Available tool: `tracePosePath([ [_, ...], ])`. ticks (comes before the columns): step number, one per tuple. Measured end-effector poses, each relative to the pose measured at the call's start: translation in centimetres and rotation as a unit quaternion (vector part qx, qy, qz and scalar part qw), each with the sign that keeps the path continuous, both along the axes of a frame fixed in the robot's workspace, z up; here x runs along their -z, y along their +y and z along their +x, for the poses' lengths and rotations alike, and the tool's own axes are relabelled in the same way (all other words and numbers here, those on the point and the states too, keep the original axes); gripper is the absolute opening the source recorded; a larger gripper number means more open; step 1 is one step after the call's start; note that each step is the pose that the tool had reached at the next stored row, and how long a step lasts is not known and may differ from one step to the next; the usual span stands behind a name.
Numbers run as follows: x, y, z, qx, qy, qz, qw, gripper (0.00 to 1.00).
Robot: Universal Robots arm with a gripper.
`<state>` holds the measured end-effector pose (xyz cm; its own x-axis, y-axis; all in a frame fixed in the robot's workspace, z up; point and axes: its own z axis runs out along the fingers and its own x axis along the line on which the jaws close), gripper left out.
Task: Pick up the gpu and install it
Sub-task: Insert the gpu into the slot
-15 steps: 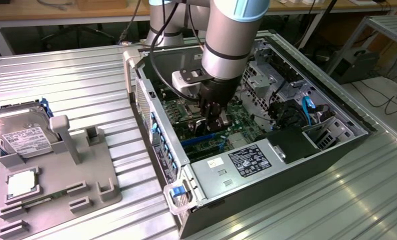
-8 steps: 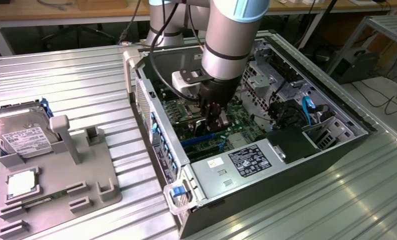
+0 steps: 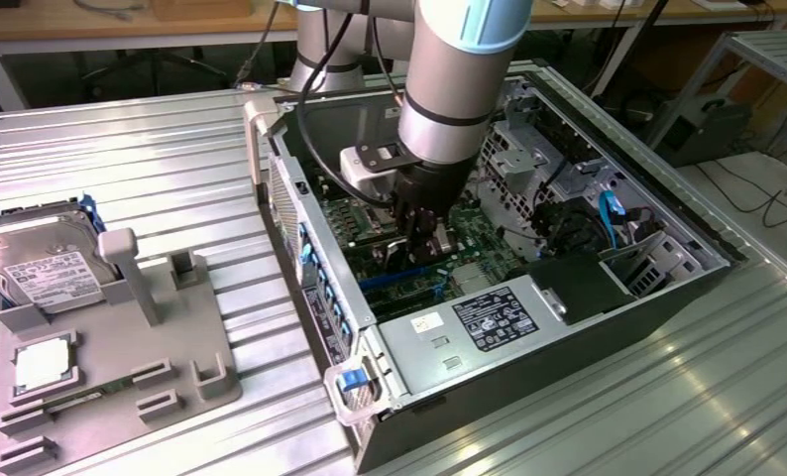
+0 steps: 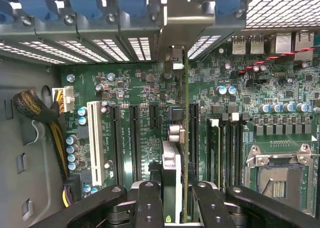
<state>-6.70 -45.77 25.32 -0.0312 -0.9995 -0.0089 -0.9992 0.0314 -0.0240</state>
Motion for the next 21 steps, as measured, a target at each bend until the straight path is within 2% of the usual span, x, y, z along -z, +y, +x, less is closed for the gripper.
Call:
tracePosePath([
  [21, 0.41, 0.0, -0.14, 0.0, 0.0, 0.0, 1.0, 0.28],
])
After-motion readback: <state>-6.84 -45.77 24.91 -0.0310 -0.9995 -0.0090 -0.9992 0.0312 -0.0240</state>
